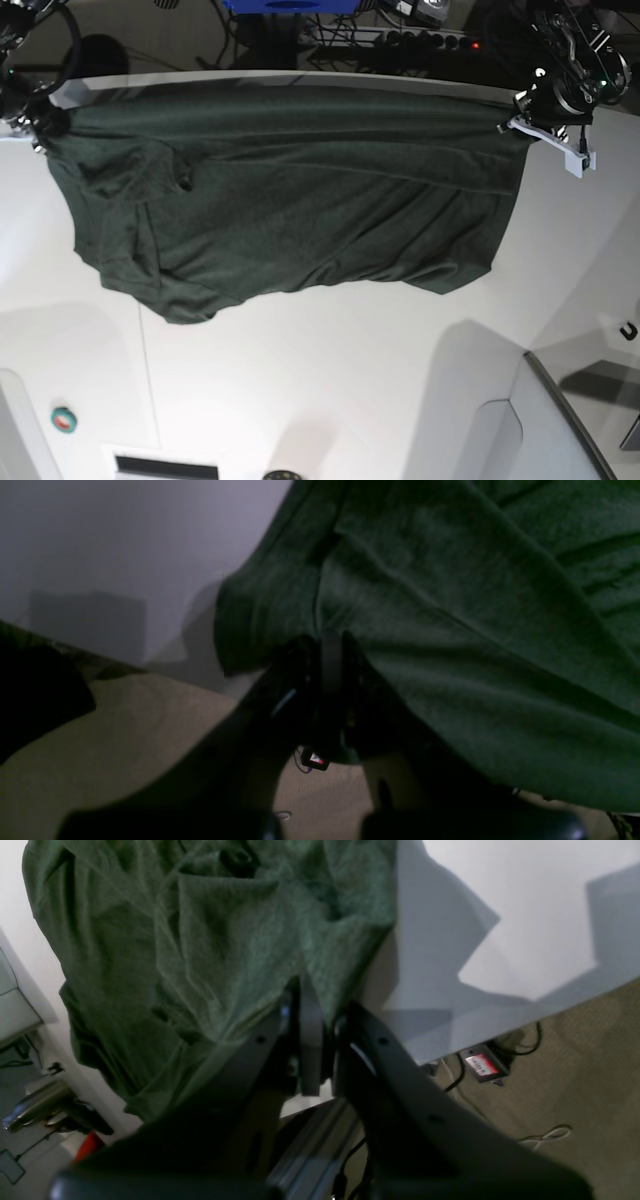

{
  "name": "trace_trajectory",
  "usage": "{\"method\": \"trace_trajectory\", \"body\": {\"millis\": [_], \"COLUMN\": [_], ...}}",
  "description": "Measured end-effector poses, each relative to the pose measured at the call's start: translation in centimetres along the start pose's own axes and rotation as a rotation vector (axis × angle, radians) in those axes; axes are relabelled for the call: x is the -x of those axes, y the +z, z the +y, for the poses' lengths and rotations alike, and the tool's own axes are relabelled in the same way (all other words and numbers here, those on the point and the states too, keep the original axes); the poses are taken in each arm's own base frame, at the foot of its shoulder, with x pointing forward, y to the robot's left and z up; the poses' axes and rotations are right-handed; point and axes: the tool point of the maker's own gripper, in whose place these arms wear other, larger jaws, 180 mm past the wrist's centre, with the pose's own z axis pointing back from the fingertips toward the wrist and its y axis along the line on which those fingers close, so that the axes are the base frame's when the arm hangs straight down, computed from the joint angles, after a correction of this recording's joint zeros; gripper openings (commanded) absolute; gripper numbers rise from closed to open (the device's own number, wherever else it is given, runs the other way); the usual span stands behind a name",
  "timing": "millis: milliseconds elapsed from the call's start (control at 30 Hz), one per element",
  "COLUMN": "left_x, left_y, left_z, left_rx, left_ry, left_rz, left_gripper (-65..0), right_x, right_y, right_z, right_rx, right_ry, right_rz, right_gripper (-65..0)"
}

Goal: Layout the t-shirt on the table in an organized manner, then fold the t-shirt properly
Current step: 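Lift the shirt edge with both grippers and pull it toward the arms, then release the edge with the right gripper and move it along the shirt side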

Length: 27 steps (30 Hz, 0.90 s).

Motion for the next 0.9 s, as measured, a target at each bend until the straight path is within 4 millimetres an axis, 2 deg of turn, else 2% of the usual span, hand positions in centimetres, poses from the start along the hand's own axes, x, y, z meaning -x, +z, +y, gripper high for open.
{"method": "trace_trajectory", "body": {"millis": [167,433,500,633,700,733,767,900], "left_x": [0.5,1.4,1.6,1.4,1.4,1.4,1.4,1.6], "left_y": [0.0,0.1,0.1,0.1,0.1,0.1,0.1,0.2], "left_z": [0.2,0.2,0.2,0.2,0.2,0.2,0.3,1.0], "left_rx": [-0.004,-0.008,-0.010,-0.009,-0.010,-0.010,-0.011,-0.049], "left_ry": [0.002,0.004,0.004,0.004,0.004,0.005,0.008,0.067], "left_rz": [0.010,0.026,0.030,0.026,0.026,0.026,0.025,0.028], "left_gripper": [-65.0,-65.0,-65.0,-65.0,-65.0,-65.0,-64.0,-40.5], "right_x": [0.9,0.8,0.8,0.8,0.8,0.8,0.8,0.6], "right_y": [-0.6,-0.6,-0.6,-0.5,-0.5,-0.5,-0.5,-0.4], "right_z": [-0.9,-1.0,-1.0,-1.0,-1.0,-1.0,-1.0,-1.2], "right_rx": [0.013,0.012,0.012,0.013,0.013,0.013,0.012,0.012], "right_ry": [-0.029,-0.033,-0.034,-0.034,-0.034,-0.034,-0.034,-0.048], "right_rz": [0.028,0.024,0.023,0.022,0.022,0.022,0.022,0.012], "right_gripper": [-64.5,-62.4,-55.7,-37.7,-32.9,-32.9,-32.6,-32.3]}}
